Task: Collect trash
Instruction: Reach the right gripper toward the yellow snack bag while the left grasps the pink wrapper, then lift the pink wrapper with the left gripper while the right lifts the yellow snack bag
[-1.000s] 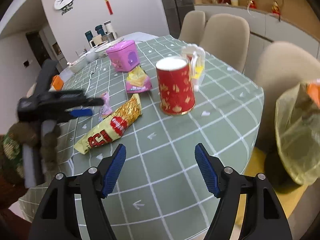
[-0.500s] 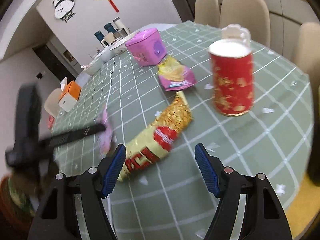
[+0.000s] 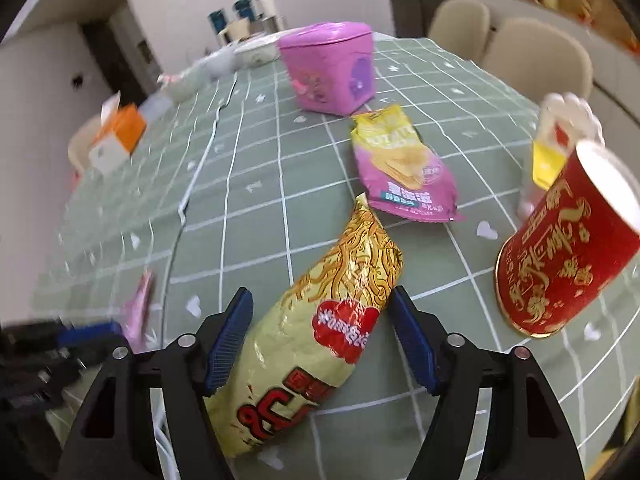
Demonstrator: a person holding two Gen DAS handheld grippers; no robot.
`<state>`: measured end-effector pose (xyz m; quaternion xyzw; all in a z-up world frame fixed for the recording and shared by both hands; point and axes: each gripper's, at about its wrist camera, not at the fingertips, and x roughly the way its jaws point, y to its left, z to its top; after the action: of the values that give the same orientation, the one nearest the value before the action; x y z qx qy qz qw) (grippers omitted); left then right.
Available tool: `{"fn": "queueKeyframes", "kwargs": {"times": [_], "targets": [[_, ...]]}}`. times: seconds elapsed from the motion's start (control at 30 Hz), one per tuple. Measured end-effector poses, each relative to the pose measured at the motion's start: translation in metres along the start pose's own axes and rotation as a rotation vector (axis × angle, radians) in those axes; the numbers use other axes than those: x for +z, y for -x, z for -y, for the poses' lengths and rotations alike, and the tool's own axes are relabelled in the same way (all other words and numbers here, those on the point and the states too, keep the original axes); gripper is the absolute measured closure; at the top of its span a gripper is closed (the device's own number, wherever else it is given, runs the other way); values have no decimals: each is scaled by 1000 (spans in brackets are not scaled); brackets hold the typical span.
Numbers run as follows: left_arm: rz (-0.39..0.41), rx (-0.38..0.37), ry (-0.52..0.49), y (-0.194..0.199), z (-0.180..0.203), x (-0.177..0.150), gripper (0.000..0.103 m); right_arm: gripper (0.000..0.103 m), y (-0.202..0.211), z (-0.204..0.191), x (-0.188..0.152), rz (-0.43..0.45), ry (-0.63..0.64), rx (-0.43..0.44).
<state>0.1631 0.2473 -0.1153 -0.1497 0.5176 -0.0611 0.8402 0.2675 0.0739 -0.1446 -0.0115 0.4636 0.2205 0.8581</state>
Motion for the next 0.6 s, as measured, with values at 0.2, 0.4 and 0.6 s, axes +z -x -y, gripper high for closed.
{"fn": "queueKeyframes", "kwargs": {"times": [0.2,0.4,0.6], "targets": [[2,-51,45,11,-11,-6,61,64,25,3,-16,17,53,49],[-22,11,27,14,-11,-19,61,64,67,11,-20,90,48,57],[-2,67,-16,39,-5,-31,56,64,90,23,-28,114,34,27]]}}
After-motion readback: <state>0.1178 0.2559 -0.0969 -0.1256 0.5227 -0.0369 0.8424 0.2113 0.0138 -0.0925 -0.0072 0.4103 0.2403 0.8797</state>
